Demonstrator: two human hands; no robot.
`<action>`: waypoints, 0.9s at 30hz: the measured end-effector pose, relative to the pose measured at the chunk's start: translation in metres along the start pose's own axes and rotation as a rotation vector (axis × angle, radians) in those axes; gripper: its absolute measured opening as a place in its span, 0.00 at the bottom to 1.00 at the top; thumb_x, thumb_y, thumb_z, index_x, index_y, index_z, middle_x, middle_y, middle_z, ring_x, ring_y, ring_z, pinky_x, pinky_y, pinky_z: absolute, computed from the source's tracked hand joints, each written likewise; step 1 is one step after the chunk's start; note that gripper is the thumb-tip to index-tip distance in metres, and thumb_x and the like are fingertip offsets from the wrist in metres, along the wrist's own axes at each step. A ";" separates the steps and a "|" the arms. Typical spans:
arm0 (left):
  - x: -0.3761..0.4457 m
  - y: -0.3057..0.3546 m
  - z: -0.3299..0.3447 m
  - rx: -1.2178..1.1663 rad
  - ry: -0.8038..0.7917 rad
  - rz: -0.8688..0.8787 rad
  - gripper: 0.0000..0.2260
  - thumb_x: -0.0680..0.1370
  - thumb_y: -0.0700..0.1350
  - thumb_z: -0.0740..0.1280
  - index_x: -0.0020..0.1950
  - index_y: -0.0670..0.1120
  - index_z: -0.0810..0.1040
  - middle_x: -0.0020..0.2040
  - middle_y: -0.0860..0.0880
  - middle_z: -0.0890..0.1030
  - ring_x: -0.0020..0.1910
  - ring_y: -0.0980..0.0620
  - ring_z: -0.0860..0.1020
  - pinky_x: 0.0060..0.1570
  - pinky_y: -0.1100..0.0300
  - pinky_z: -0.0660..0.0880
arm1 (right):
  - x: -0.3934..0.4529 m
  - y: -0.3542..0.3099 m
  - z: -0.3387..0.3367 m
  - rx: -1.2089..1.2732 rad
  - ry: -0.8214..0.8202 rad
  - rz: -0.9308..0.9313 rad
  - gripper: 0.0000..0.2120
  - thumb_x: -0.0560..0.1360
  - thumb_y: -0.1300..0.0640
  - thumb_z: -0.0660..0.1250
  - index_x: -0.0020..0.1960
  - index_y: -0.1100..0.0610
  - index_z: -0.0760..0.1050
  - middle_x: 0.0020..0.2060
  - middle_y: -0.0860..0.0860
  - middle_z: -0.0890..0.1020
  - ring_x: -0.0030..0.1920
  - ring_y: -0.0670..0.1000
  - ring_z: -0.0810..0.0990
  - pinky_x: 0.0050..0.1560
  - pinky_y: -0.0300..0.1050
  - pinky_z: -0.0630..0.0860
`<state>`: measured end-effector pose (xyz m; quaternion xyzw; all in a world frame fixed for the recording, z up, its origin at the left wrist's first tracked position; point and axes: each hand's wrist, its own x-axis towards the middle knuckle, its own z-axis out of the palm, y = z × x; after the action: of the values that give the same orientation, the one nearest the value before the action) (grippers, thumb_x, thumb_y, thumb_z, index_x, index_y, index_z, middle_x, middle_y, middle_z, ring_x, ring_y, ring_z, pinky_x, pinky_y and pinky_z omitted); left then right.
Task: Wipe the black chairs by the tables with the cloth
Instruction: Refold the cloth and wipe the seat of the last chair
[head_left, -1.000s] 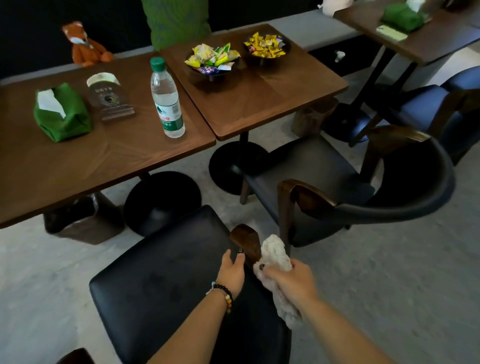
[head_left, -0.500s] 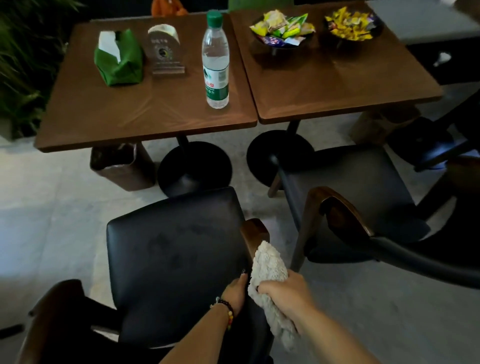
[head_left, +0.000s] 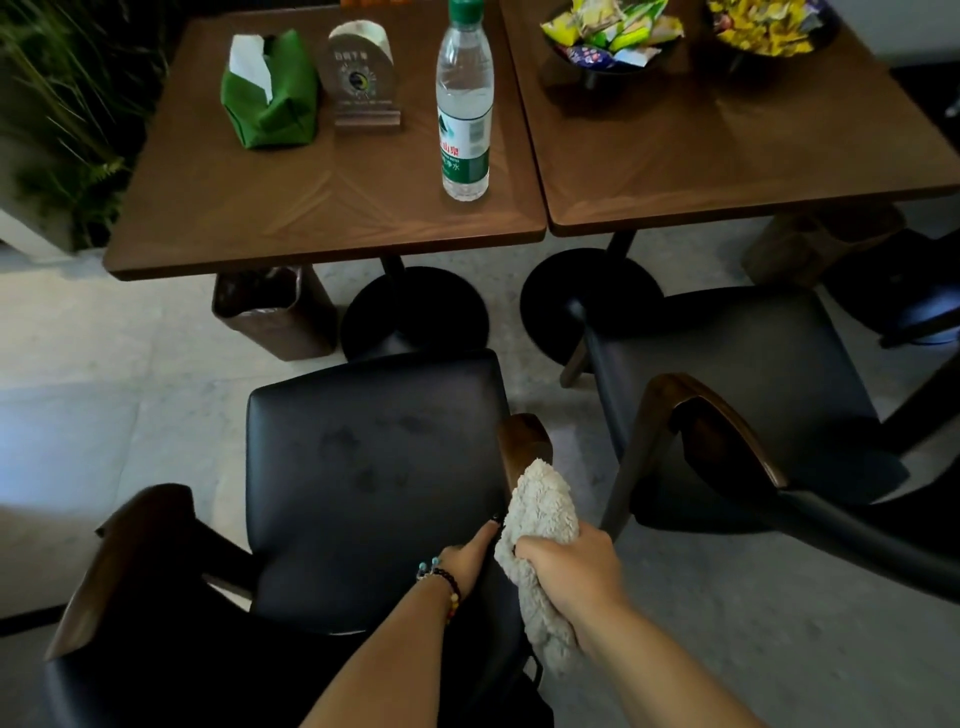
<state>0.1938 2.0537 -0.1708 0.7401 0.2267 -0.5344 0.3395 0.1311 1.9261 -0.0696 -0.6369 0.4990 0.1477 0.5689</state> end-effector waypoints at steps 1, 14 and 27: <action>0.001 0.002 -0.002 0.010 0.008 -0.002 0.38 0.71 0.72 0.58 0.68 0.43 0.75 0.64 0.44 0.77 0.49 0.48 0.74 0.51 0.59 0.67 | 0.000 -0.002 0.001 0.009 -0.002 0.001 0.09 0.64 0.56 0.74 0.37 0.46 0.76 0.35 0.41 0.80 0.36 0.42 0.79 0.27 0.33 0.69; 0.011 0.053 -0.032 0.108 0.032 0.024 0.45 0.65 0.75 0.59 0.70 0.43 0.72 0.66 0.44 0.76 0.58 0.45 0.76 0.53 0.58 0.69 | 0.021 -0.044 0.008 0.032 0.020 0.015 0.12 0.61 0.49 0.72 0.43 0.48 0.78 0.39 0.45 0.83 0.41 0.47 0.82 0.39 0.42 0.79; 0.024 0.066 -0.038 0.121 0.034 0.047 0.28 0.69 0.71 0.61 0.47 0.47 0.81 0.49 0.47 0.82 0.48 0.50 0.80 0.55 0.55 0.75 | 0.036 -0.056 0.009 -0.118 0.018 -0.026 0.15 0.68 0.47 0.72 0.54 0.48 0.78 0.42 0.41 0.80 0.41 0.39 0.77 0.33 0.32 0.69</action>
<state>0.2718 2.0376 -0.1683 0.7733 0.1820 -0.5266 0.3026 0.1959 1.9094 -0.0671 -0.6772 0.4860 0.1636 0.5276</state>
